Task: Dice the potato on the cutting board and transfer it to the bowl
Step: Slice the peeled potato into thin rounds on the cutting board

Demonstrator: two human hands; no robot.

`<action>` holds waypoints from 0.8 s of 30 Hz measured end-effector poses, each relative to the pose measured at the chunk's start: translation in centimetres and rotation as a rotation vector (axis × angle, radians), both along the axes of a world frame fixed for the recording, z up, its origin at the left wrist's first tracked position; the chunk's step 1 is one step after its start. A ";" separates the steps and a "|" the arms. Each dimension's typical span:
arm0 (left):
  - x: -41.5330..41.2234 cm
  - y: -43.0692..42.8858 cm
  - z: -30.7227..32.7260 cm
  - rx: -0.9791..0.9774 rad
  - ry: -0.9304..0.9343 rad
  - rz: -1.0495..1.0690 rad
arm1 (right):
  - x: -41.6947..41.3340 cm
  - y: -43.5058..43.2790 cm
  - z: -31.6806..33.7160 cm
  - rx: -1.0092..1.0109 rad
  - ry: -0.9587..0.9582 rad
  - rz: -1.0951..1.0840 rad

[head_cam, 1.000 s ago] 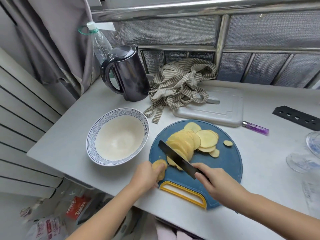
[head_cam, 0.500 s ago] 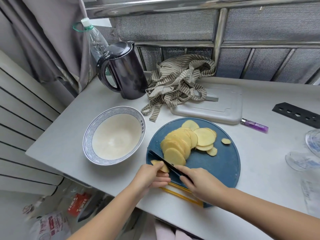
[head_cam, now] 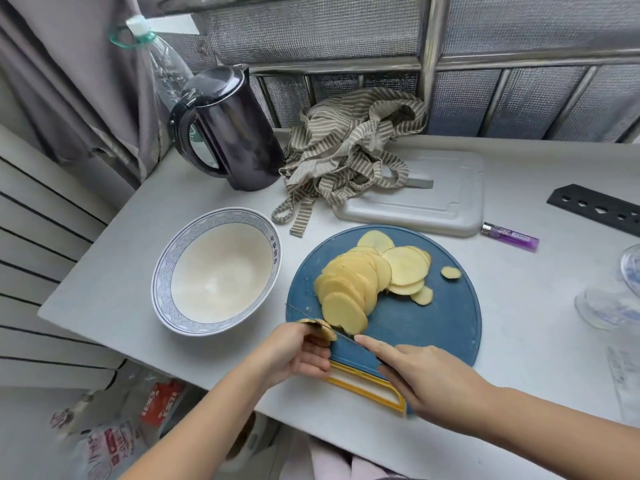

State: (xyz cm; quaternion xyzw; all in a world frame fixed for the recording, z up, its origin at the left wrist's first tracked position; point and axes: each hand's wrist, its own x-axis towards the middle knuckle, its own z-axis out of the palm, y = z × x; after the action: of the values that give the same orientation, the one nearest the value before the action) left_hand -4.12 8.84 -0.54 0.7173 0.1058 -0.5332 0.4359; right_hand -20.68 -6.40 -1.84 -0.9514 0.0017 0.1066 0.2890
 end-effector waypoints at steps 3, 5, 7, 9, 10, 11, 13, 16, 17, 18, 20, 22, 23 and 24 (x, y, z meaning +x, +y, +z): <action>0.3 -0.1 -0.1 0.017 0.010 -0.024 | 0.1 0.1 0.0 0.002 0.069 -0.022; 0.5 -0.1 -0.2 0.024 0.007 -0.045 | 0.1 0.4 0.2 0.029 0.114 -0.049; 0.6 0.0 -0.3 0.028 0.001 -0.063 | 0.2 0.6 0.7 0.043 0.141 -0.066; 0.8 0.0 -0.4 0.033 0.006 -0.077 | 0.2 0.6 0.8 0.056 0.144 -0.083; 0.8 0.0 -0.3 0.034 0.011 -0.081 | 0.2 0.6 0.9 0.054 0.139 -0.082; 0.9 0.0 -0.3 0.034 0.019 -0.083 | 0.2 0.6 0.9 0.049 0.133 -0.074; 1.1 -0.1 -0.3 0.033 0.039 -0.083 | 0.1 0.8 0.9 0.027 0.127 -0.053; 1.3 -0.2 -0.3 0.025 0.057 -0.101 | 0.2 0.8 1.0 -0.012 0.155 -0.029; 1.4 -0.1 -0.3 0.019 0.061 -0.110 | 0.3 0.7 0.9 -0.034 0.162 -0.014; 1.4 -0.1 -0.3 0.012 0.066 -0.122 | 0.3 0.6 0.9 -0.059 0.164 0.006; 1.6 -0.1 -0.3 0.004 0.067 -0.151 | 0.5 0.4 0.8 -0.108 0.151 0.054; 1.7 -0.1 -0.3 0.006 0.056 -0.182 | 0.6 0.2 0.6 -0.137 0.148 0.077; 1.8 -0.1 -0.3 0.008 0.052 -0.195 | 0.6 0.2 0.6 -0.131 0.152 0.072; 2.0 -0.1 -0.3 0.010 0.051 -0.206 | 0.6 0.2 0.6 -0.118 0.159 0.060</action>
State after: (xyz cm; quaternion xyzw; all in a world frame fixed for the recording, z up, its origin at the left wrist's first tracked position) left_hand -2.15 8.76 -0.88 0.7128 0.0451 -0.5928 0.3722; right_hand -20.05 -6.22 -1.20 -0.9549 0.0023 0.1901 0.2280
